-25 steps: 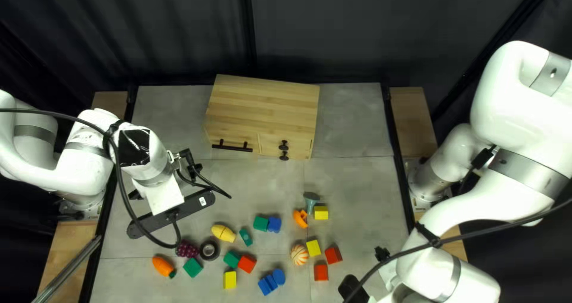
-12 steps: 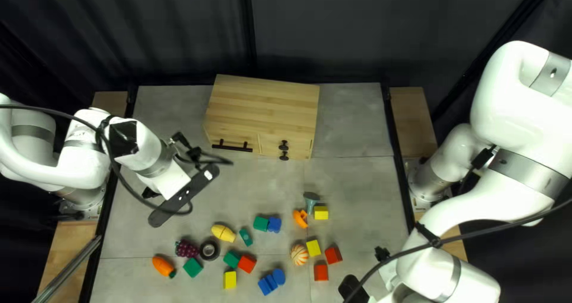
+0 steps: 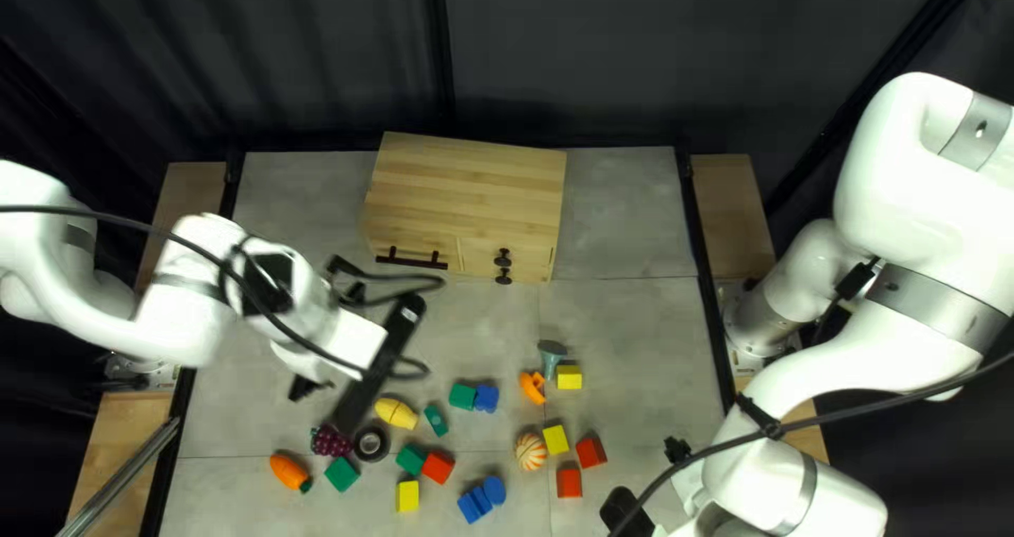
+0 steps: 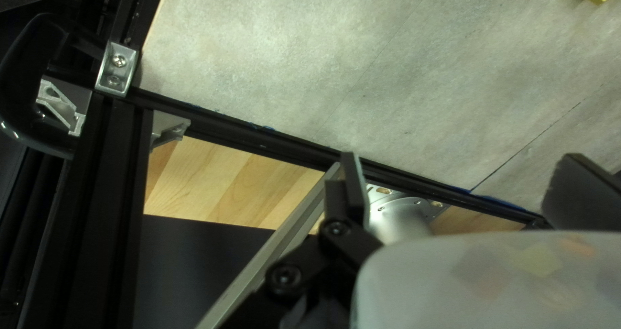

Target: Open drawers and place objects into drawer and close

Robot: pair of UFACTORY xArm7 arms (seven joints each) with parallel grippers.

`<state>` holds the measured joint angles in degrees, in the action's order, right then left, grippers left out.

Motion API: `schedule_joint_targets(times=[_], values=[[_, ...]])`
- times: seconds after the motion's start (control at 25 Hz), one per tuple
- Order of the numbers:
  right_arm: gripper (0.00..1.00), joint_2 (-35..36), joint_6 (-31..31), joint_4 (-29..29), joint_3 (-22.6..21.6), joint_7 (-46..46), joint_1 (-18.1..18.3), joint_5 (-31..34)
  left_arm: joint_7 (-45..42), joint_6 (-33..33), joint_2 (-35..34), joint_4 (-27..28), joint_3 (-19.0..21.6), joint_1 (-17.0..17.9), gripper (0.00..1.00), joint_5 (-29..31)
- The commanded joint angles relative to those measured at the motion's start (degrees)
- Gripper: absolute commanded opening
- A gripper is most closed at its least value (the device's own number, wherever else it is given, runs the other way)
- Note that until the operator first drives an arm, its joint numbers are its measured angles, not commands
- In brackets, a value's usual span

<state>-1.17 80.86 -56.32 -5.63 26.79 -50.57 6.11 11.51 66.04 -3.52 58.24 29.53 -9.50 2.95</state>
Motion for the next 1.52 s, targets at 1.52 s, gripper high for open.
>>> schedule_joint_targets(times=[1.52], values=[[1.0, 0.0, 0.0, 0.0, 0.0, 0.0, 0.0, 0.0, -25.6, -26.1, -5.1, -19.9, 1.5, -4.9, 1.0, 21.2]])
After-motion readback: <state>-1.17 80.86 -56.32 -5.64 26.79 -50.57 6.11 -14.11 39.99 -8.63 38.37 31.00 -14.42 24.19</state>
